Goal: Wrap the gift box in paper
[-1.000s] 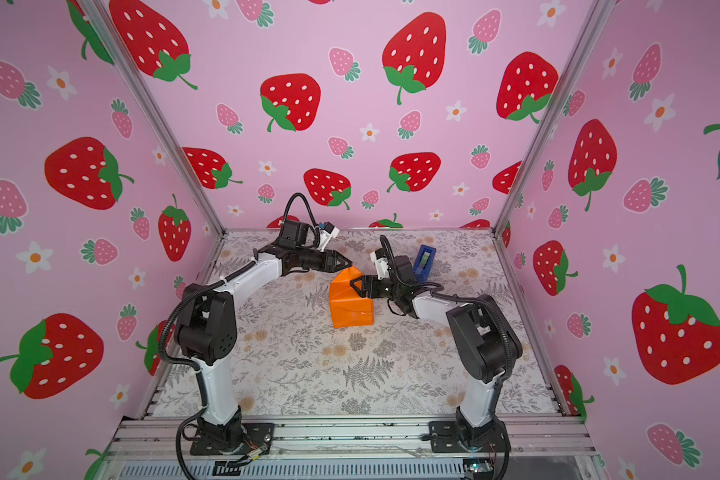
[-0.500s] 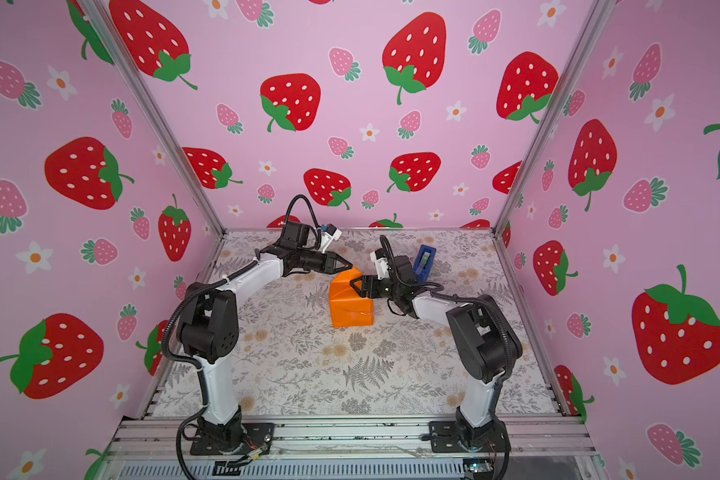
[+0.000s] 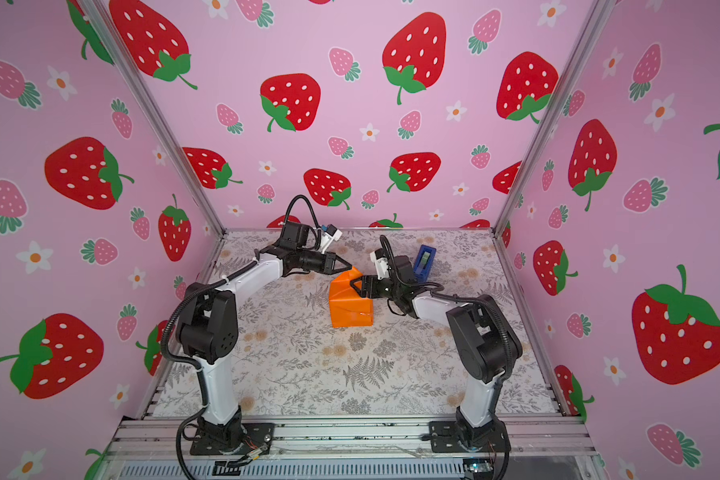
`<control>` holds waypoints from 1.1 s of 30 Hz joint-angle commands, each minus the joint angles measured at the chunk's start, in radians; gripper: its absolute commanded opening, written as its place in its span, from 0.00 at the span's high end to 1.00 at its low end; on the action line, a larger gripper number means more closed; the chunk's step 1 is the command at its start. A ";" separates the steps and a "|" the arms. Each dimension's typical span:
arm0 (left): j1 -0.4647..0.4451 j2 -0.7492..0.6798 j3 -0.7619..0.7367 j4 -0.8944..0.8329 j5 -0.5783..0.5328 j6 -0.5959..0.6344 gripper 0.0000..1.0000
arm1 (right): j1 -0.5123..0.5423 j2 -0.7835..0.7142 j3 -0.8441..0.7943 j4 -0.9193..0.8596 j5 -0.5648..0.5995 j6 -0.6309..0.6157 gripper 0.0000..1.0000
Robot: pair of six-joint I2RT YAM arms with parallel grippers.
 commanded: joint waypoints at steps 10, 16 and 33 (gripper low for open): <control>-0.011 -0.113 -0.067 0.014 0.030 0.031 1.00 | 0.019 -0.036 -0.037 -0.198 -0.005 -0.050 0.24; -0.012 -0.125 -0.062 0.012 0.019 0.029 1.00 | 0.024 -0.045 -0.052 -0.221 0.005 -0.049 0.24; -0.003 -0.120 -0.064 -0.001 -0.006 0.035 1.00 | 0.040 -0.107 -0.125 -0.197 0.001 -0.020 0.24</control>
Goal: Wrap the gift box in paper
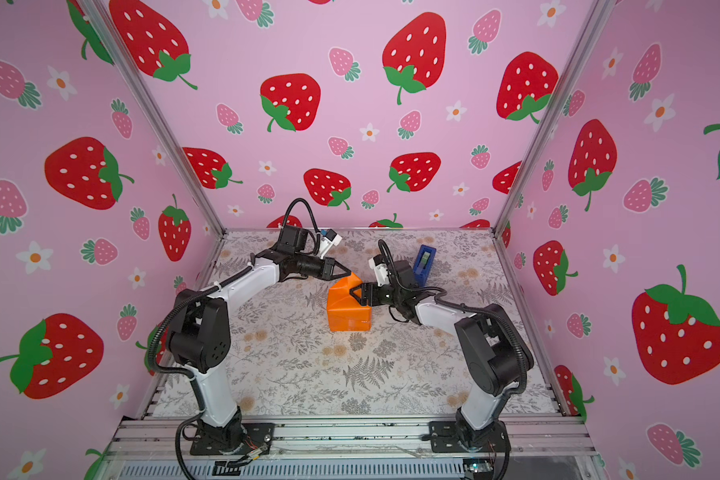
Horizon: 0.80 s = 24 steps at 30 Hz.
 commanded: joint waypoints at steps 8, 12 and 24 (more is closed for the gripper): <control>0.010 -0.047 0.018 0.026 0.015 0.020 1.00 | 0.017 0.003 -0.062 -0.112 0.017 0.003 0.25; 0.007 -0.079 0.002 0.009 0.032 0.009 1.00 | 0.017 0.019 -0.061 -0.114 0.025 0.005 0.26; -0.045 -0.184 -0.174 0.012 0.060 -0.031 1.00 | 0.017 0.044 -0.055 -0.118 0.021 -0.007 0.27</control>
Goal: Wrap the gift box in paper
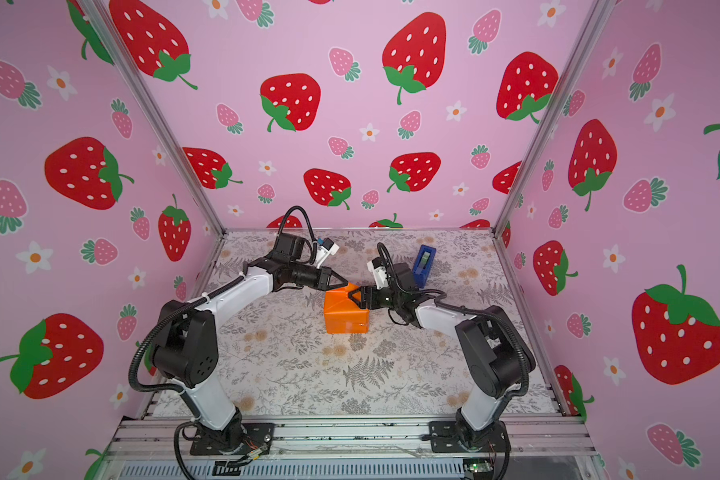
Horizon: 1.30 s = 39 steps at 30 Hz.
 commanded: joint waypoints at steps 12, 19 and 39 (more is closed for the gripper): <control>-0.020 -0.021 -0.029 -0.016 0.072 0.013 1.00 | 0.006 -0.035 -0.004 -0.213 -0.030 -0.064 0.27; -0.020 -0.007 -0.035 -0.007 0.071 0.003 1.00 | -0.010 -0.127 -0.043 -0.257 0.002 -0.047 0.27; -0.036 -0.031 -0.030 -0.109 0.133 0.044 1.00 | -0.020 -0.098 -0.067 -0.329 -0.003 -0.069 0.30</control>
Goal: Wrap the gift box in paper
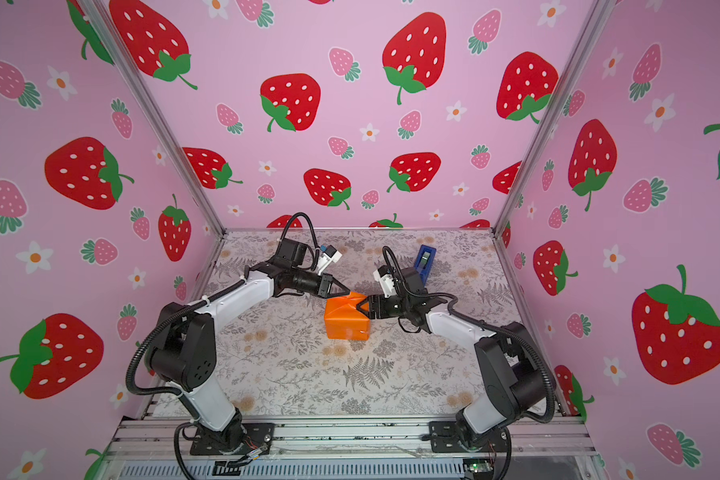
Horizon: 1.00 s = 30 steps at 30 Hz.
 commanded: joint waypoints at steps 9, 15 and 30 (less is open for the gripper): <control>-0.033 -0.015 -0.038 -0.111 0.081 0.055 1.00 | -0.006 0.063 -0.009 -0.099 0.036 -0.035 0.31; -0.033 -0.014 -0.069 -0.112 0.096 0.056 0.98 | -0.007 0.059 0.002 -0.118 0.035 -0.042 0.32; -0.023 0.008 -0.089 -0.155 0.134 0.078 0.66 | -0.049 -0.075 0.069 -0.152 0.013 0.129 0.28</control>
